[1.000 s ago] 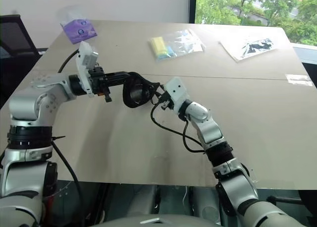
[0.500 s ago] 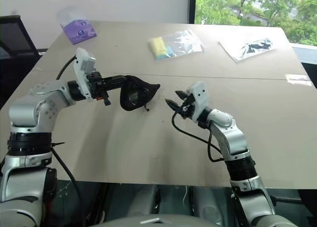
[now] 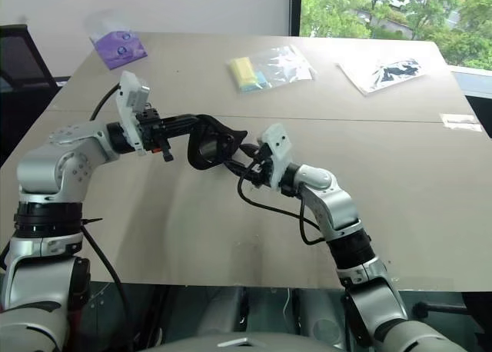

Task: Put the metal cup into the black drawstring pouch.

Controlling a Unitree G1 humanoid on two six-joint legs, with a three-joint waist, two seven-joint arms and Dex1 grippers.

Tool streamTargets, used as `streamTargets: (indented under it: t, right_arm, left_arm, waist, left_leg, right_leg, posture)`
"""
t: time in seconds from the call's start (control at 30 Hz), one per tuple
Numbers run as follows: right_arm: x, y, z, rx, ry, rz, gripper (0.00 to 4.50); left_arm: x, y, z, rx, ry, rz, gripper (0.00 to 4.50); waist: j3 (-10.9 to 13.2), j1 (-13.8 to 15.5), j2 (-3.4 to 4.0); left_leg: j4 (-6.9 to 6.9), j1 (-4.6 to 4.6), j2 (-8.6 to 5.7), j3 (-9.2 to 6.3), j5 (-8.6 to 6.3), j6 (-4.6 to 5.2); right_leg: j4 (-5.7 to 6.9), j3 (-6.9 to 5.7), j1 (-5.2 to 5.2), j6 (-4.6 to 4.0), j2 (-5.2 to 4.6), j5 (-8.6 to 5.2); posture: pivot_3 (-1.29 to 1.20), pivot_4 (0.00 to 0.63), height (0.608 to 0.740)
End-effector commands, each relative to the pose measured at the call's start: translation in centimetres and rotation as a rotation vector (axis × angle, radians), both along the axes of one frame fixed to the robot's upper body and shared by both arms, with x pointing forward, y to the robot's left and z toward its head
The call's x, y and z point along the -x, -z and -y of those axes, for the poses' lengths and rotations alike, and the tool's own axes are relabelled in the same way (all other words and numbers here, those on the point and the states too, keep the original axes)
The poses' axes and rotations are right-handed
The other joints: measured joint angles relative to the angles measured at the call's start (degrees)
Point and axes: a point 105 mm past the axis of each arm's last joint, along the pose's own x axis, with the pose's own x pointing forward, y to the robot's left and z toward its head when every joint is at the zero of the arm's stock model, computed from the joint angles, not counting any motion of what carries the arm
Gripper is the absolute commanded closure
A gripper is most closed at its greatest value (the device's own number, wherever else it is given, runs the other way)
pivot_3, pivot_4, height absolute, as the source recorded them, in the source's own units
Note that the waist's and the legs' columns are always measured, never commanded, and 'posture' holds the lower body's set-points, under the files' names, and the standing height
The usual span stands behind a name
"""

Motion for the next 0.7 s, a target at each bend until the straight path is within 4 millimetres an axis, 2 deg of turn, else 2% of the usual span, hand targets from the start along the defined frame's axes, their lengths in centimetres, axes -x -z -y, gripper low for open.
streamTargets:
  t: [0.03, 0.17, 0.2, 0.27, 0.37, 0.4, 0.57, 0.7]
  right_arm:
    - [0.2, -1.1, -1.2, -0.013, -0.049, 0.042, 1.74]
    - [-0.6, -1.2, -1.5, -0.031, -0.022, 0.033, 1.74]
    - [-0.7, -1.3, -1.5, -0.038, -0.024, 0.033, 1.96]
    - [-0.7, -1.4, -1.6, -0.048, -0.031, 0.031, 2.65]
    - [-0.7, -1.4, -1.8, -0.049, -0.038, 0.034, 4.08]
    - [-0.7, -1.4, -1.7, -0.049, -0.033, 0.036, 4.40]
    - [-0.9, -1.6, -0.7, -0.061, -0.001, 0.046, 4.40]
    - [-1.5, -1.0, 1.5, 0.037, 0.105, 0.106, 4.40]
  left_arm:
    - [0.3, -1.5, 0.0, -0.002, 0.015, 0.057, 4.50]
    - [0.5, -1.5, 0.1, 0.004, 0.018, 0.058, 4.50]
    - [0.6, -1.5, 0.1, 0.005, 0.017, 0.059, 4.50]
    - [0.7, -1.5, 0.1, 0.007, 0.016, 0.059, 4.50]
    - [0.9, -1.4, 0.0, 0.009, 0.013, 0.060, 4.50]
    - [0.9, -1.3, 0.0, 0.010, 0.011, 0.060, 4.50]
    - [0.9, -1.1, -0.4, 0.019, -0.008, 0.055, 4.50]
    - [0.9, -0.8, -0.4, 0.022, -0.015, 0.052, 4.50]
  waist:
    - [0.0, -0.1, 0.00]
    - [0.0, -0.3, 0.00]
    - [0.0, -0.3, 0.00]
    - [0.0, -0.3, 0.00]
    - [0.0, -0.4, 0.00]
    - [0.0, -0.4, 0.00]
    - [0.0, -0.3, 0.00]
    - [0.0, -0.3, 0.00]
  left_leg:
    - [0.00, 0.00, 0.00, -0.01, 0.00, 0.00]
    - [0.00, 0.01, 0.00, -0.03, 0.00, 0.00]
    - [0.00, 0.01, 0.01, -0.03, 0.00, 0.00]
    - [0.00, 0.00, 0.00, -0.03, 0.00, 0.00]
    - [0.00, 0.00, 0.01, -0.05, 0.00, 0.00]
    - [0.00, 0.00, 0.01, -0.05, 0.00, 0.00]
    - [0.00, 0.00, 0.01, -0.07, 0.00, 0.00]
    - [0.00, 0.00, 0.01, -0.09, 0.00, 0.00]
  right_leg:
    - [0.00, 0.01, 0.00, 0.00, 0.00, 0.00]
    - [0.01, -0.01, 0.00, 0.00, 0.01, 0.00]
    - [0.01, -0.01, -0.01, 0.00, 0.00, 0.00]
    - [0.01, 0.00, -0.02, 0.00, 0.00, 0.00]
    - [0.01, 0.04, -0.02, 0.00, -0.02, 0.00]
    - [0.01, 0.04, -0.03, 0.00, -0.02, 0.00]
    - [0.02, 0.01, -0.03, 0.00, -0.02, 0.00]
    - [0.01, 0.04, -0.03, 0.00, -0.03, 0.00]
  posture:
    - [0.00, 0.150, 0.740]
    - [0.00, 0.150, 0.740]
    - [0.00, 0.150, 0.740]
    - [0.00, 0.150, 0.740]
    - [0.00, 0.150, 0.740]
    - [0.00, 0.150, 0.740]
    - [0.00, 0.150, 0.740]
    - [0.00, 0.150, 0.740]
